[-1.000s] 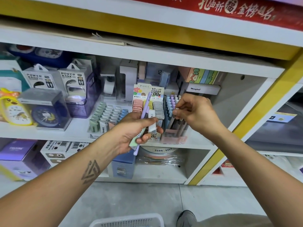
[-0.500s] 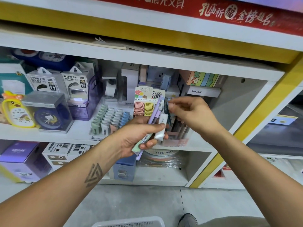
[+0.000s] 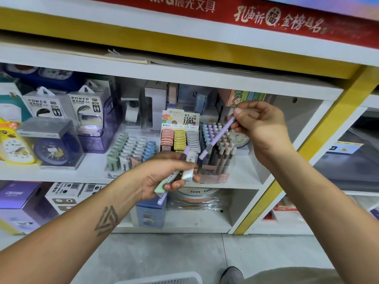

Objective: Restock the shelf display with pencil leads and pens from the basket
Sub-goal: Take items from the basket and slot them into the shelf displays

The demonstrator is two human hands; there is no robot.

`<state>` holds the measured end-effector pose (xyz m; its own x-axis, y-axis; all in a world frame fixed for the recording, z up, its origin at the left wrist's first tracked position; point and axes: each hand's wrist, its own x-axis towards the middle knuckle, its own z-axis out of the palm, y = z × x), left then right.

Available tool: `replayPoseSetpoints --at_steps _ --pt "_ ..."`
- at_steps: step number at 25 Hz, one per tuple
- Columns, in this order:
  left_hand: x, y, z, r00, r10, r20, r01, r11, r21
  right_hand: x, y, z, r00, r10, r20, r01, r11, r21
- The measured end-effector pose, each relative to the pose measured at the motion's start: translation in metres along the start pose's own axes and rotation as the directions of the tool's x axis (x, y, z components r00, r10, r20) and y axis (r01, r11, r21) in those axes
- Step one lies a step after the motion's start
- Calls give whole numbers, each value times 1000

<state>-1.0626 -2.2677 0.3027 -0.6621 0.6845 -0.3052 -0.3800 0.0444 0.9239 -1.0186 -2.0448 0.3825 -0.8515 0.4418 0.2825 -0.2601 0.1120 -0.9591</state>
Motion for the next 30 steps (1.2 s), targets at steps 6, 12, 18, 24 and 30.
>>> replayPoseSetpoints --at_steps 6,12,18,24,30 --pt "7 5 12 977 206 -64 -208 978 -31 -19 9 22 970 78 231 -29 978 -208" --pt "7 12 8 905 326 -273 -335 942 17 -30 14 45 932 178 315 -104 966 -238" --pt "3 22 -3 857 331 -394 -442 867 -232 -53 22 51 689 416 593 -345 908 -237" --pt "-3 19 -10 914 167 -369 -267 933 -241 -29 6 32 961 148 236 -112 981 -159" --pt "-5 8 6 992 1 -128 -12 997 -82 -5 -14 -10 991 -89 100 98 991 -91"
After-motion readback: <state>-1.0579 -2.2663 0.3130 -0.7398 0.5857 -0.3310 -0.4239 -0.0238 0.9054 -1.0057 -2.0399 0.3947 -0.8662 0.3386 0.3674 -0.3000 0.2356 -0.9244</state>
